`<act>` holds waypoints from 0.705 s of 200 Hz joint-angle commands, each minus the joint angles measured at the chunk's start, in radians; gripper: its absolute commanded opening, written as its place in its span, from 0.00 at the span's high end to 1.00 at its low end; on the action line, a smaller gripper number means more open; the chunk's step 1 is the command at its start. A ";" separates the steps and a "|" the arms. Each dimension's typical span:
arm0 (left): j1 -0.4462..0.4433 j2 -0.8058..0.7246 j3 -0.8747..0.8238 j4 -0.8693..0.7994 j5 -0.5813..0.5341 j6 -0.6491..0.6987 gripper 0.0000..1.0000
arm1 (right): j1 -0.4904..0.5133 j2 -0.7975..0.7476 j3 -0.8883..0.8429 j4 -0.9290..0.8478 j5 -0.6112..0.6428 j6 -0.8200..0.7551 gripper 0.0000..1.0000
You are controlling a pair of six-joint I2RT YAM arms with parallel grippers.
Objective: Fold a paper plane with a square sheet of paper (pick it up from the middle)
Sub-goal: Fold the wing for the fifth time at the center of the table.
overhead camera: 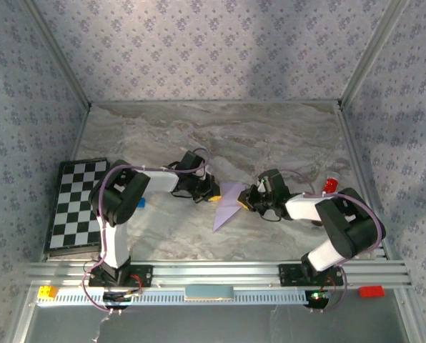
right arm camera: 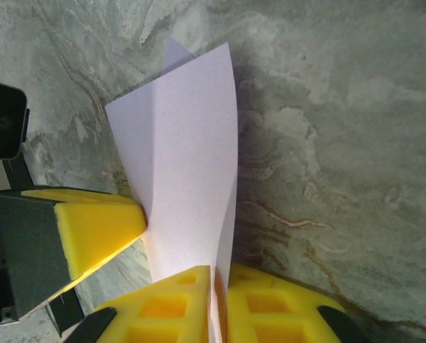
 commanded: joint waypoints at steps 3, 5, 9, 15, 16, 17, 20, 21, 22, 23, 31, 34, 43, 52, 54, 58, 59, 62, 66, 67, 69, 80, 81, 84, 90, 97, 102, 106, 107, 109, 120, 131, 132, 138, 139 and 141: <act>-0.009 0.040 -0.003 0.016 0.001 0.007 0.98 | 0.002 -0.025 0.022 -0.031 -0.021 -0.056 0.83; -0.009 0.041 -0.003 0.015 0.002 0.007 0.98 | 0.001 -0.026 0.024 -0.032 -0.024 -0.062 0.82; -0.008 0.041 -0.004 0.013 0.003 0.010 0.99 | -0.001 -0.025 0.029 -0.034 -0.030 -0.075 0.82; -0.009 0.043 -0.007 0.012 0.002 0.012 0.99 | -0.006 -0.023 0.036 -0.040 -0.042 -0.088 0.81; -0.009 0.043 -0.007 0.011 0.001 0.013 0.99 | -0.006 -0.022 0.037 -0.042 -0.044 -0.091 0.80; -0.008 0.043 -0.007 0.010 0.001 0.013 0.99 | -0.007 -0.022 0.038 -0.043 -0.047 -0.093 0.80; -0.009 0.043 -0.008 0.010 0.001 0.014 0.99 | -0.012 -0.020 0.042 -0.045 -0.055 -0.100 0.80; -0.009 0.043 -0.008 0.010 0.001 0.015 0.99 | -0.013 -0.018 0.044 -0.046 -0.056 -0.102 0.80; -0.009 0.043 -0.008 0.010 0.000 0.015 0.99 | -0.014 -0.018 0.045 -0.047 -0.059 -0.104 0.79; -0.009 0.043 -0.009 0.010 -0.001 0.016 0.99 | -0.015 -0.018 0.047 -0.048 -0.061 -0.107 0.79; -0.008 0.042 -0.011 0.007 -0.003 0.019 0.99 | -0.022 -0.011 0.059 -0.055 -0.081 -0.126 0.78; -0.009 0.043 -0.011 0.005 -0.003 0.022 1.00 | -0.025 -0.009 0.062 -0.061 -0.086 -0.132 0.78; -0.008 0.044 -0.008 0.000 -0.006 0.025 1.00 | -0.037 -0.002 0.074 -0.075 -0.099 -0.148 0.78; -0.010 0.046 -0.005 -0.006 -0.008 0.029 1.00 | -0.048 0.006 0.080 -0.079 -0.112 -0.159 0.78; -0.008 0.046 -0.004 -0.007 -0.008 0.029 1.00 | -0.050 0.007 0.080 -0.079 -0.117 -0.161 0.77; -0.009 0.045 -0.005 -0.007 -0.009 0.029 1.00 | -0.055 0.010 0.082 -0.078 -0.124 -0.164 0.77; -0.008 0.045 -0.004 -0.007 -0.009 0.029 1.00 | -0.057 0.011 0.081 -0.078 -0.124 -0.165 0.77; -0.007 0.046 -0.003 -0.008 -0.009 0.028 1.00 | -0.060 0.013 0.082 -0.077 -0.129 -0.168 0.78; -0.008 0.045 -0.002 -0.007 -0.009 0.029 1.00 | -0.064 0.016 0.083 -0.074 -0.135 -0.169 0.77; -0.008 0.045 -0.002 -0.008 -0.009 0.029 1.00 | -0.066 0.017 0.083 -0.073 -0.135 -0.169 0.78; -0.008 0.045 -0.002 -0.007 -0.009 0.029 1.00 | -0.067 0.020 0.083 -0.070 -0.140 -0.169 0.77; -0.009 0.043 -0.001 -0.008 -0.008 0.029 1.00 | -0.074 0.032 0.088 -0.066 -0.162 -0.172 0.78; -0.008 0.043 -0.001 -0.008 -0.009 0.028 1.00 | -0.075 0.033 0.089 -0.066 -0.164 -0.172 0.78; -0.008 0.043 -0.001 -0.007 -0.009 0.028 1.00 | -0.075 0.036 0.090 -0.065 -0.167 -0.174 0.78; -0.009 0.043 0.000 -0.008 -0.009 0.029 1.00 | -0.077 0.039 0.094 -0.067 -0.169 -0.176 0.78; -0.009 0.043 0.003 -0.008 -0.007 0.030 1.00 | -0.078 0.045 0.098 -0.075 -0.171 -0.180 0.78; -0.008 0.042 0.005 -0.011 -0.007 0.032 1.00 | -0.077 0.046 0.099 -0.080 -0.171 -0.182 0.78; -0.009 0.042 0.006 -0.014 -0.007 0.033 1.00 | -0.078 0.049 0.102 -0.084 -0.169 -0.185 0.78; -0.008 0.042 0.006 -0.014 -0.007 0.033 1.00 | -0.078 0.052 0.103 -0.088 -0.170 -0.185 0.78; -0.008 0.042 0.008 -0.016 -0.008 0.033 1.00 | -0.078 0.052 0.104 -0.090 -0.170 -0.186 0.78; -0.009 0.039 0.015 -0.023 -0.009 0.036 1.00 | -0.079 0.058 0.108 -0.101 -0.171 -0.193 0.79; -0.008 0.037 0.018 -0.025 -0.009 0.038 0.99 | -0.079 0.063 0.108 -0.101 -0.175 -0.194 0.81; -0.008 0.036 0.019 -0.024 -0.009 0.038 0.99 | -0.079 0.064 0.107 -0.102 -0.175 -0.194 0.81; -0.008 0.031 0.019 -0.022 -0.008 0.038 0.98 | -0.079 0.066 0.105 -0.102 -0.176 -0.193 0.84; -0.008 0.030 0.019 -0.021 -0.008 0.038 0.98 | -0.080 0.066 0.105 -0.102 -0.175 -0.193 0.84; -0.008 0.027 0.019 -0.020 -0.009 0.038 0.98 | -0.080 0.066 0.105 -0.103 -0.174 -0.192 0.85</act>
